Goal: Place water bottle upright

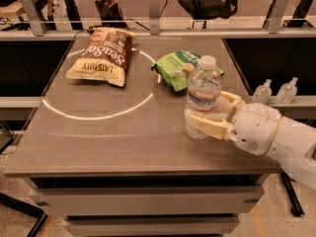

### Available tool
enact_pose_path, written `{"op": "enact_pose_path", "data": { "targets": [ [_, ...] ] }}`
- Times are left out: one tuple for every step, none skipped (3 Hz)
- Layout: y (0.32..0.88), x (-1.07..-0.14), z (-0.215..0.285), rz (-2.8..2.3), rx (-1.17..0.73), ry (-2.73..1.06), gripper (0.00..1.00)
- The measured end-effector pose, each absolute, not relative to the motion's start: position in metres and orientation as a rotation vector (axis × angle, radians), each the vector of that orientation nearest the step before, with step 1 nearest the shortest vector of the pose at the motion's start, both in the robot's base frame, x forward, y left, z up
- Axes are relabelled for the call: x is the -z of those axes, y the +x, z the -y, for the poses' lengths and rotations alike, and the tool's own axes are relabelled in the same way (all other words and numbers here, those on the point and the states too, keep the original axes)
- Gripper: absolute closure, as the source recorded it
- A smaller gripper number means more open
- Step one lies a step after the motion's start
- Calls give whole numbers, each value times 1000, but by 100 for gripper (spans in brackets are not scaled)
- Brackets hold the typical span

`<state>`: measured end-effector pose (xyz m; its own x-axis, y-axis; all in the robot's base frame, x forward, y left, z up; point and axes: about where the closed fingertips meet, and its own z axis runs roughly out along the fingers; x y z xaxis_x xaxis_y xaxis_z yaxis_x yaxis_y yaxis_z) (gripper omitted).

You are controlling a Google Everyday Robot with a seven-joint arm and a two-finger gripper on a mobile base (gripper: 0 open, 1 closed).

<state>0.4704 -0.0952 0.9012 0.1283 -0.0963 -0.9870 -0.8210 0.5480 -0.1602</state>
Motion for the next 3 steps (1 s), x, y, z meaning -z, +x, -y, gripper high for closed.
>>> {"op": "enact_pose_path", "data": {
  "targets": [
    [468,-896,95,-1377,-641,-864,100],
    [464,-891,95,-1394,-647,-855,100],
    [462,-889,94,-1406,-659,-844,82]
  ]
}}
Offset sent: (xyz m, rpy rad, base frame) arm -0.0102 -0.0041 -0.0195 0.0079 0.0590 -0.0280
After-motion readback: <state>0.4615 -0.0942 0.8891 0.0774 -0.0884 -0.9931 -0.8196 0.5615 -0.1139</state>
